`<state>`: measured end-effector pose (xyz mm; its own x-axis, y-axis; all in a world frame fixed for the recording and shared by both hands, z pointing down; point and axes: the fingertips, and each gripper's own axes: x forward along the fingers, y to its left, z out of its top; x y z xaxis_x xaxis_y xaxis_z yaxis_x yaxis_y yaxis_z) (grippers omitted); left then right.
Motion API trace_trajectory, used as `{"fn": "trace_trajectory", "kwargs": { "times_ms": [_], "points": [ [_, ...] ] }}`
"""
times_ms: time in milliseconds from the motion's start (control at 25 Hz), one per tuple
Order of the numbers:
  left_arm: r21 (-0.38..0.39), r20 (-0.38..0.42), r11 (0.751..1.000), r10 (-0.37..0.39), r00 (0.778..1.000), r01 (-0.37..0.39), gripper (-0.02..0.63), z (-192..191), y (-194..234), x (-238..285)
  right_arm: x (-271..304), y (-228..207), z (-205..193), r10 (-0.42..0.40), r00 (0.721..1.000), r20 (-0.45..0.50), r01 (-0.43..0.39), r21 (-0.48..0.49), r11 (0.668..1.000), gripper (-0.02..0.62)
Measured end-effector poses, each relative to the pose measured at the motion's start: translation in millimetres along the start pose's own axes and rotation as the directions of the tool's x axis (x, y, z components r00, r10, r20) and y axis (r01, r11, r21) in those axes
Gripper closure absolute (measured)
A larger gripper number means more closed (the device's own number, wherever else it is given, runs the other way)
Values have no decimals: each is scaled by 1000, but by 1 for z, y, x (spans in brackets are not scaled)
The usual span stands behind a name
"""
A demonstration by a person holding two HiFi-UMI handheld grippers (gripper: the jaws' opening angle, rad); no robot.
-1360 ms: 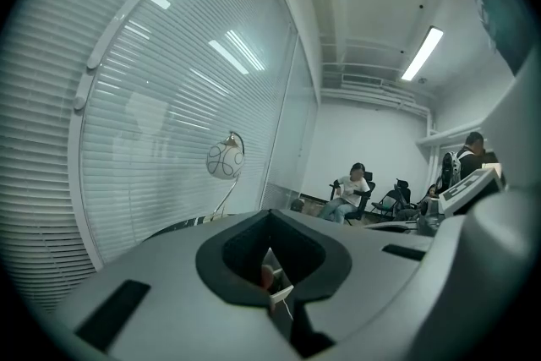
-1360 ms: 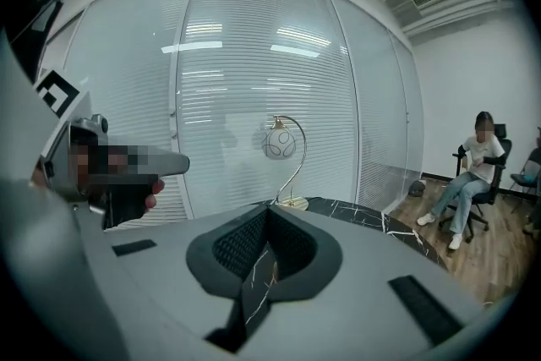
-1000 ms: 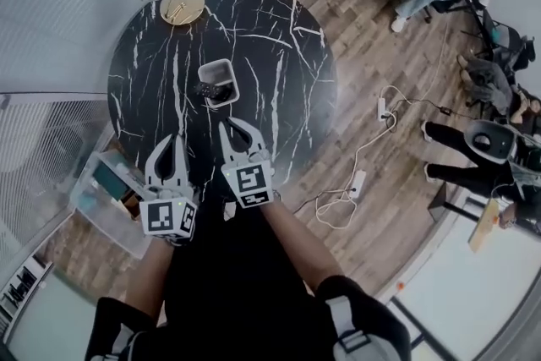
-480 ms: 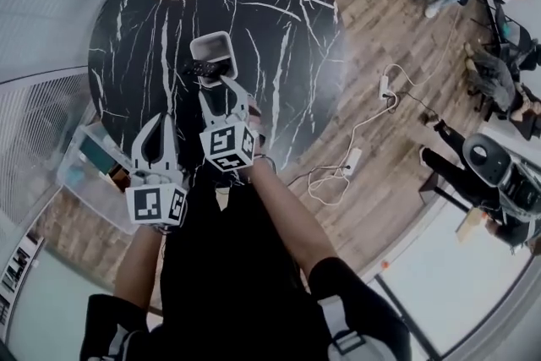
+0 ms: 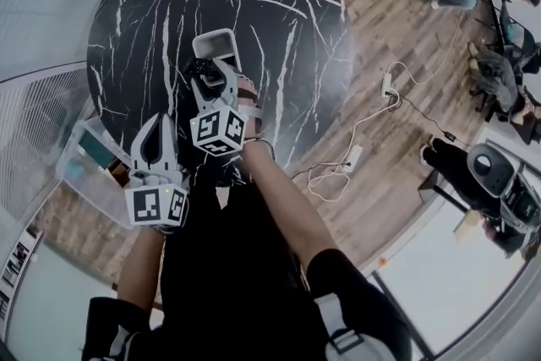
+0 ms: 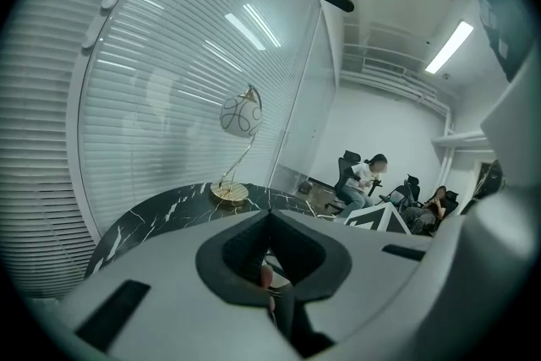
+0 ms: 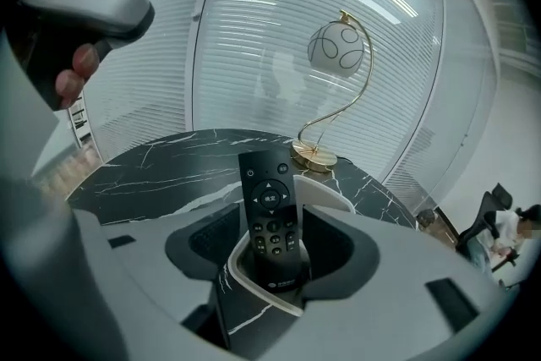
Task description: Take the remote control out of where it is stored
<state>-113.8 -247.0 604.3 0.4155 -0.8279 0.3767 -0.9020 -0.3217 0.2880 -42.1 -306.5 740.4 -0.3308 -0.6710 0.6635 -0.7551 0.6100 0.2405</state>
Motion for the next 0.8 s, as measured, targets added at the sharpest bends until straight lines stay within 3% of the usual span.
{"fn": "trace_trajectory", "kwargs": {
  "times_ms": [800],
  "points": [
    [-24,-19,999,36,999,-36,601,-13,10,-7,9,-1,1,-19,1000,17,21,-87,996,399]
  ]
}}
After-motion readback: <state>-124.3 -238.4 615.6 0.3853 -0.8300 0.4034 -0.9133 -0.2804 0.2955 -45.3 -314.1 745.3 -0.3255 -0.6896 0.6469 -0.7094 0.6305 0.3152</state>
